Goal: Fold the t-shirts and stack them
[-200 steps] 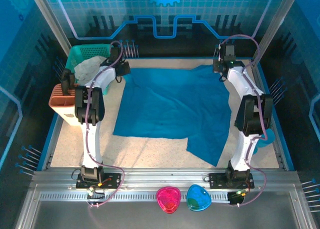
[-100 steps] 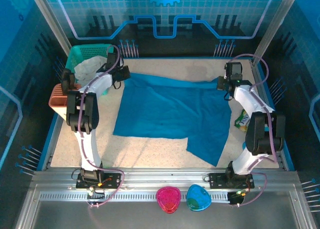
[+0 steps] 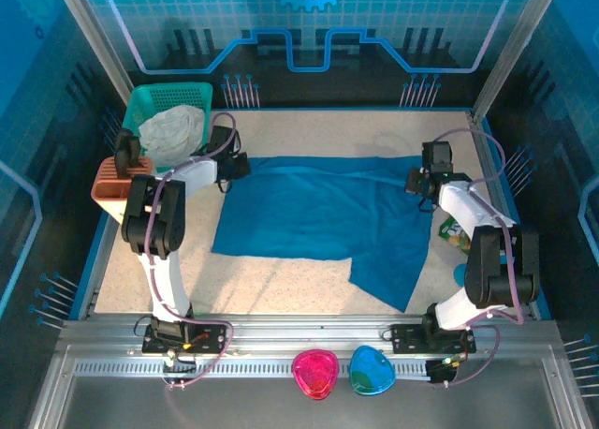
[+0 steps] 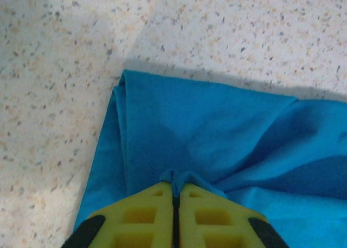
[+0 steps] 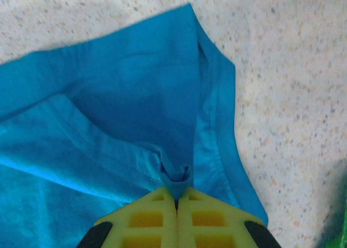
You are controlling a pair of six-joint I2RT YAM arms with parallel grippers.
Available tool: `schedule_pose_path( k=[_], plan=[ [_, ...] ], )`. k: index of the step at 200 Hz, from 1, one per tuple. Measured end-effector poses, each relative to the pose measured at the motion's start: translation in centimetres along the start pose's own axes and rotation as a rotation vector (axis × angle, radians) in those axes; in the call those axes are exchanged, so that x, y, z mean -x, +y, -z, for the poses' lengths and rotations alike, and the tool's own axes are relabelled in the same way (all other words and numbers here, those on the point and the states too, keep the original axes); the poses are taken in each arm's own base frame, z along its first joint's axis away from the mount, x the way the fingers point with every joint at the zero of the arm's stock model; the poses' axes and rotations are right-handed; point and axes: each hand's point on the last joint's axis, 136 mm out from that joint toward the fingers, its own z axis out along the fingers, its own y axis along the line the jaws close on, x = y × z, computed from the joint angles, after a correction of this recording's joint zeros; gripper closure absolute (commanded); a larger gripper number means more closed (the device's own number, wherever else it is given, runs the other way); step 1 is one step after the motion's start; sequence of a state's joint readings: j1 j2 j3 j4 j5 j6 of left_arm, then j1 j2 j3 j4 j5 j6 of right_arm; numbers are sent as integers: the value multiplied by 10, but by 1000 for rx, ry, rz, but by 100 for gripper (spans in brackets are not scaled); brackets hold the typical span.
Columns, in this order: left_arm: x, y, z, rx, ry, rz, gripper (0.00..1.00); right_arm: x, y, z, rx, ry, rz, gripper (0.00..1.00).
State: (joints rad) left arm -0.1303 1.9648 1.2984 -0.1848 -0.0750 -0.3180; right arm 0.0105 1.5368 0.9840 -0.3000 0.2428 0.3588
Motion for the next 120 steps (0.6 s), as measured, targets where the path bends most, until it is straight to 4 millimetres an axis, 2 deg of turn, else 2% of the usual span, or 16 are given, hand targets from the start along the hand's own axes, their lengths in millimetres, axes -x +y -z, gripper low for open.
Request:
schedule_pose_path(
  k=[17,33,62,78,107,115,120],
  plan=[
    [-4,4,5,19,-14,-5,70,-15,-4,-2,-11,39,-16,100],
    [-2,7,12,35,-39,-7,61,-25,-7,-3,-21,71,-26,94],
    [16,8,31,54,-112,-15,50,-36,-7,-2,-18,117,-38,74],
    [27,6,44,56,-151,-32,45,-44,-4,-1,1,151,-46,67],
    [42,4,64,62,-200,-50,44,-58,4,3,56,226,-45,57],
    [46,3,67,64,-204,-52,48,-58,7,5,68,237,-45,57],
    [49,1,69,63,-206,-54,57,-58,7,6,73,242,-48,57]
  ],
)
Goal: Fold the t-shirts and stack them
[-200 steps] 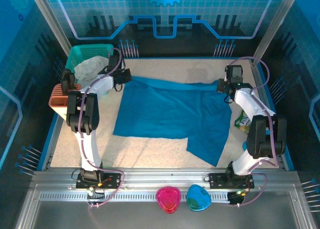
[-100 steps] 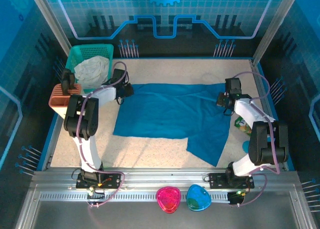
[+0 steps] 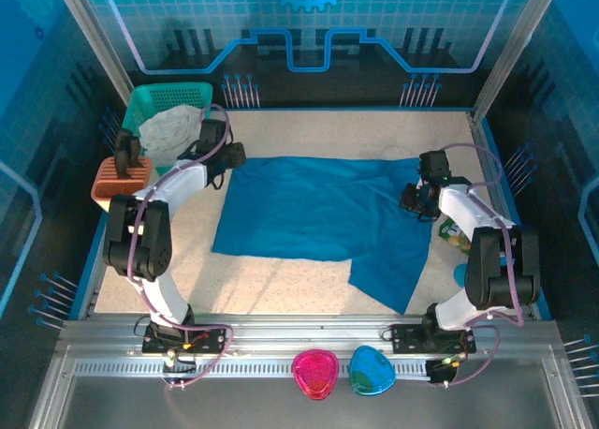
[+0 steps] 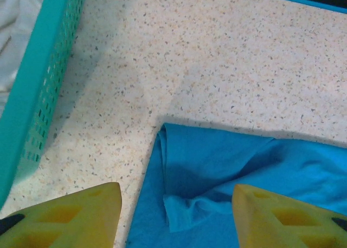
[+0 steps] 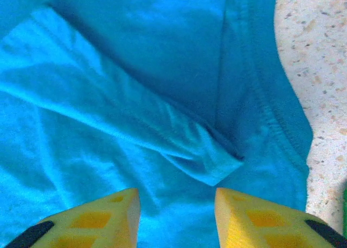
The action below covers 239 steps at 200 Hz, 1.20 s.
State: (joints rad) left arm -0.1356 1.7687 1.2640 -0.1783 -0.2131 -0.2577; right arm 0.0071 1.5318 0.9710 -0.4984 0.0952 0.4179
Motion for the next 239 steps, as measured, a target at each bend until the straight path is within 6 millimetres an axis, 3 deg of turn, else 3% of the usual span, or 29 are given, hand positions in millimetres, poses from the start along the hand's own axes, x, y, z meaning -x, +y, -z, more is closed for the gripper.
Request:
schedule_pose_path(
  k=[14,27,51,63,81,119,147,198,239],
  plan=[
    [9,-4,3,-2,5,-3,78,9,2,7,13,-7,-3,64],
    [21,-11,1,-15,8,-3,88,26,4,15,28,-31,-9,70],
    [33,-29,-16,-38,40,-33,93,76,5,20,36,-88,-37,82],
    [26,-37,-31,-38,82,-50,95,98,6,10,40,-91,-47,84],
    [-2,-43,-55,-21,172,-76,95,117,5,-15,42,-61,-62,84],
    [-63,-34,-84,36,355,-111,99,114,1,-78,44,72,-95,84],
    [-75,-29,-83,56,400,-120,98,112,1,-106,44,134,-120,86],
    [-90,-26,-78,113,430,-144,99,126,1,-109,40,123,-188,88],
    [-83,-18,-87,196,437,-148,100,130,-5,-111,20,125,-268,90]
  ],
)
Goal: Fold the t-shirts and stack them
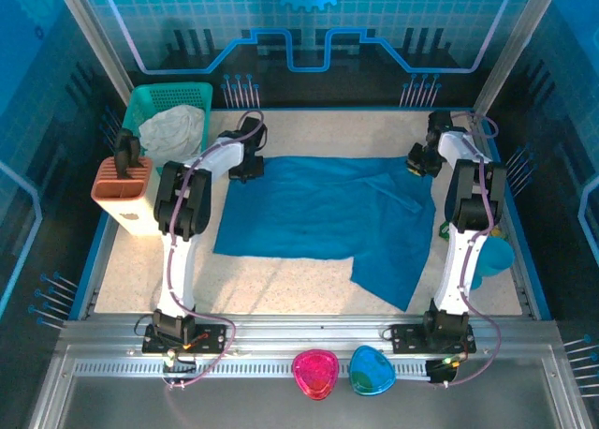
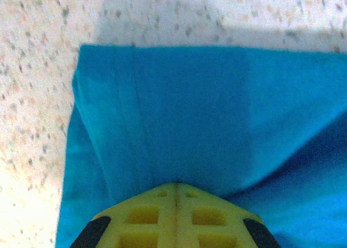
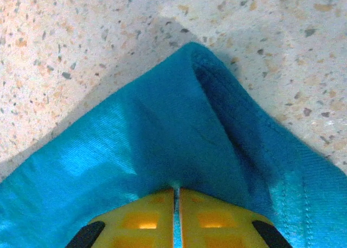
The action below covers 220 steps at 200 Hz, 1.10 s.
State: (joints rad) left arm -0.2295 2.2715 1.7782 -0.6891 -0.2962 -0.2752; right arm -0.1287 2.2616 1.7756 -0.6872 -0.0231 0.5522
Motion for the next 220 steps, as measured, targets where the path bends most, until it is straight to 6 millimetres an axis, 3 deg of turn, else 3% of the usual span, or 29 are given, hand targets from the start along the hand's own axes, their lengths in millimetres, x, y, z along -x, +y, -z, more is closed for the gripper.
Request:
schedule_pose_path(
  k=[33,64,88,106,128,166,187,220],
  plan=[
    [26,0,-6,55,-26,15,99,4,-6,1,-18,-12,-72,91],
    [39,1,-13,92,-32,17,100,6,-9,1,-30,-21,-113,89],
    [40,2,-12,101,-34,19,100,5,-6,3,-12,-18,-96,83],
    [38,3,-11,95,-43,20,96,-2,-2,10,20,-9,-46,71],
    [33,3,2,67,-50,17,91,-14,9,33,76,-13,29,60],
    [49,-13,44,-41,-130,22,90,-30,56,70,222,-48,168,56],
    [46,-26,47,-72,-136,-3,91,-41,73,63,268,-16,204,56],
    [18,-34,28,-63,-69,-49,93,-52,78,30,269,55,223,55]
  ],
)
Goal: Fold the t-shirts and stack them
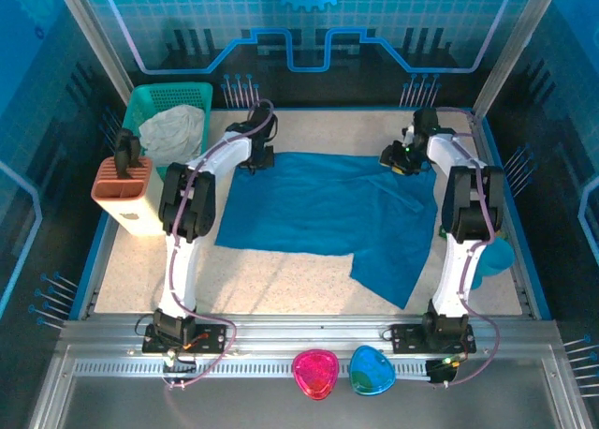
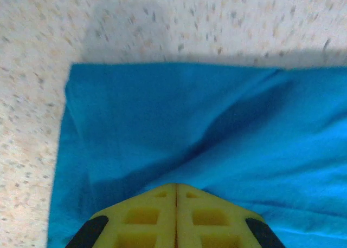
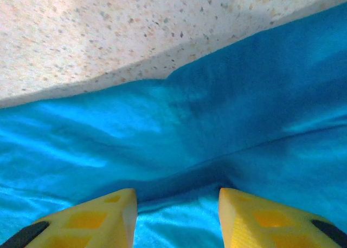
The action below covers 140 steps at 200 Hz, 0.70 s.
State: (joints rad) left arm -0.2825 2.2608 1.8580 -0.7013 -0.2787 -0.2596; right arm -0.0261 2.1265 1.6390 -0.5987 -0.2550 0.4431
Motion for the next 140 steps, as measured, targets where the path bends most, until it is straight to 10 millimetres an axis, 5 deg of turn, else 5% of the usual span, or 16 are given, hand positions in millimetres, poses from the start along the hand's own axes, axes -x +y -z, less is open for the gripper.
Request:
schedule_pose_path(
  k=[55,140],
  plan=[
    [-27,5,-22,25,69,-19,96,-4,-6,-16,-4,36,2,56],
    [-55,7,-4,0,84,-10,95,-9,-15,-21,-31,39,21,54]
  ],
)
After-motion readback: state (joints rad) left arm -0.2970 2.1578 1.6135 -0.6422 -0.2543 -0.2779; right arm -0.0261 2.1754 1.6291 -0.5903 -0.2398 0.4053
